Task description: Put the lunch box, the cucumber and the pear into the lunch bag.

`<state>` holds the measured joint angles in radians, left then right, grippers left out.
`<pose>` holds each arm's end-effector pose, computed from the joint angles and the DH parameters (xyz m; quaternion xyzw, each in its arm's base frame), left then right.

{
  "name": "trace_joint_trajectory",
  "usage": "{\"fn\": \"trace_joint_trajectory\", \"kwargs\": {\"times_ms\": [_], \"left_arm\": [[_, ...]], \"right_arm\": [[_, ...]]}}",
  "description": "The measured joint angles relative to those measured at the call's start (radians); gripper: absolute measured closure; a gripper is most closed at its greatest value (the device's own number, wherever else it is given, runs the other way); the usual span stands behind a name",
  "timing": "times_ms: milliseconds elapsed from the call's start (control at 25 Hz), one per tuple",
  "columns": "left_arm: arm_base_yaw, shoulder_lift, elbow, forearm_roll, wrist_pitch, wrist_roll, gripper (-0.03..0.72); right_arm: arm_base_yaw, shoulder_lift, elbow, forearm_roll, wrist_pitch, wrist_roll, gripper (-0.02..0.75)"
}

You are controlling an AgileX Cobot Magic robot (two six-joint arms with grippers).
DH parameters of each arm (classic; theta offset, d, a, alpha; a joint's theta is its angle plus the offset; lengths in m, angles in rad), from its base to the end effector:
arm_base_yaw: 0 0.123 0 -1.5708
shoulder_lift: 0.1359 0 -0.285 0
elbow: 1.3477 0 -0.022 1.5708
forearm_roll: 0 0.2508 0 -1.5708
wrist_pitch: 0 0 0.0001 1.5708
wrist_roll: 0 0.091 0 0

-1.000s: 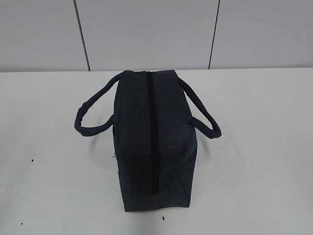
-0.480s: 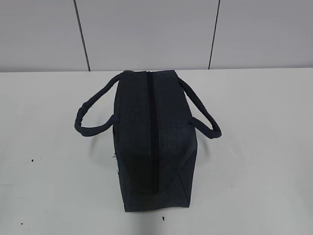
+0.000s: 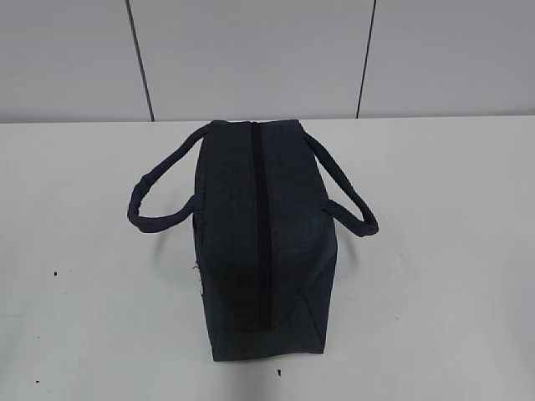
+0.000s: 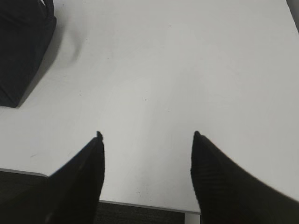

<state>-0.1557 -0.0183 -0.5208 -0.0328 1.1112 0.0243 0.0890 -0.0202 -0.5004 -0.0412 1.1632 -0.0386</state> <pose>-0.0126 -0.0007 0.2788 0.0783 0.8525 -0.0502 0.5144 -0.0122 -0.0045 0.2692 -0.0536 0.8720 -0.0082 0.4864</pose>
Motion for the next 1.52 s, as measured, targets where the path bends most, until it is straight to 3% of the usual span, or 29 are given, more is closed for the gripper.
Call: {"fn": "trace_joint_trajectory", "kwargs": {"times_ms": [680, 760, 1080, 1520], "left_arm": [[0.002, 0.000, 0.000, 0.000, -0.002, 0.000, 0.253], [0.020, 0.000, 0.000, 0.000, -0.002, 0.000, 0.253], [0.225, 0.000, 0.000, 0.000, -0.003, 0.000, 0.253], [0.234, 0.000, 0.000, 0.000, -0.003, 0.000, 0.253]], "right_arm": [[0.000, 0.000, 0.000, 0.000, -0.004, 0.000, 0.277], [0.000, 0.000, 0.000, 0.000, -0.004, 0.000, 0.277], [0.000, 0.000, 0.000, 0.000, -0.006, 0.000, 0.276], [-0.006, 0.000, 0.000, 0.000, -0.006, -0.002, 0.276]]}}
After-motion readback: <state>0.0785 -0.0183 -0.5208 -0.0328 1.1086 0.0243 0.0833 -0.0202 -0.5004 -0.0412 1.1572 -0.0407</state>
